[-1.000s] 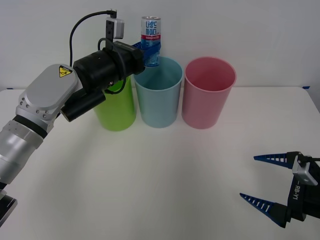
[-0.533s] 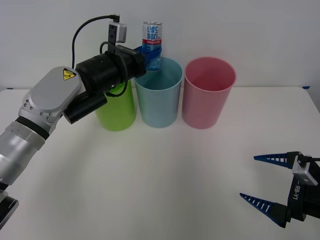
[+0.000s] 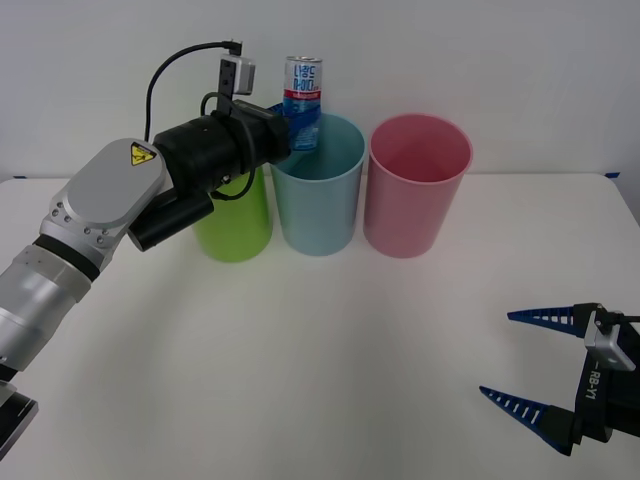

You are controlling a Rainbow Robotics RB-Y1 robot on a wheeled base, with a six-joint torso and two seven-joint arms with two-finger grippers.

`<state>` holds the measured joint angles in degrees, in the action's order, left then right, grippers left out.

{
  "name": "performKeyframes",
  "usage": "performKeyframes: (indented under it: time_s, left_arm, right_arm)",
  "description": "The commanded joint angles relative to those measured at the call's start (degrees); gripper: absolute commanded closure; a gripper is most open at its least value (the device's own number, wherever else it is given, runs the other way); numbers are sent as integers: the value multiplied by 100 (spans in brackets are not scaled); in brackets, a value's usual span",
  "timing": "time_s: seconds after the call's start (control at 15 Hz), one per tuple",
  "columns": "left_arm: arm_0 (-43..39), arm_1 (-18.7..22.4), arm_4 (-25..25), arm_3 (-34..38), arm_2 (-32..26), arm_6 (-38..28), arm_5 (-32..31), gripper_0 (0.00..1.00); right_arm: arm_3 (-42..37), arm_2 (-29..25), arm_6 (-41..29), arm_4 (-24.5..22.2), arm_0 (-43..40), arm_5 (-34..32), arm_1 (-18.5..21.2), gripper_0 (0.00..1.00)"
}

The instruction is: Put cans in the blue bin and PET bottles in the pink bin and trash in the green bin.

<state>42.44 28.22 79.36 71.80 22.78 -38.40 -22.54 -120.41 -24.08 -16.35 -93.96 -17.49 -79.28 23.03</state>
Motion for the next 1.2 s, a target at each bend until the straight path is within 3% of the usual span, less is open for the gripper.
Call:
performKeyframes:
  time_s: [0.07, 0.13, 0.93, 1.2]
  left_arm:
    - [10, 8, 1, 1, -1, -10, -4, 5]
    - [19, -1, -8, 9, -1, -27, 4, 0]
    - [89, -19, -69, 115, -19, 131, 84, 0]
    - [89, -10, -96, 449, -292, 236, 84, 0]
  right_arm:
    - [0, 0, 0, 0, 0, 0, 0, 0]
    - [0, 0, 0, 0, 0, 0, 0, 0]
    - [0, 0, 0, 0, 0, 0, 0, 0]
    - [0, 0, 0, 0, 0, 0, 0, 0]
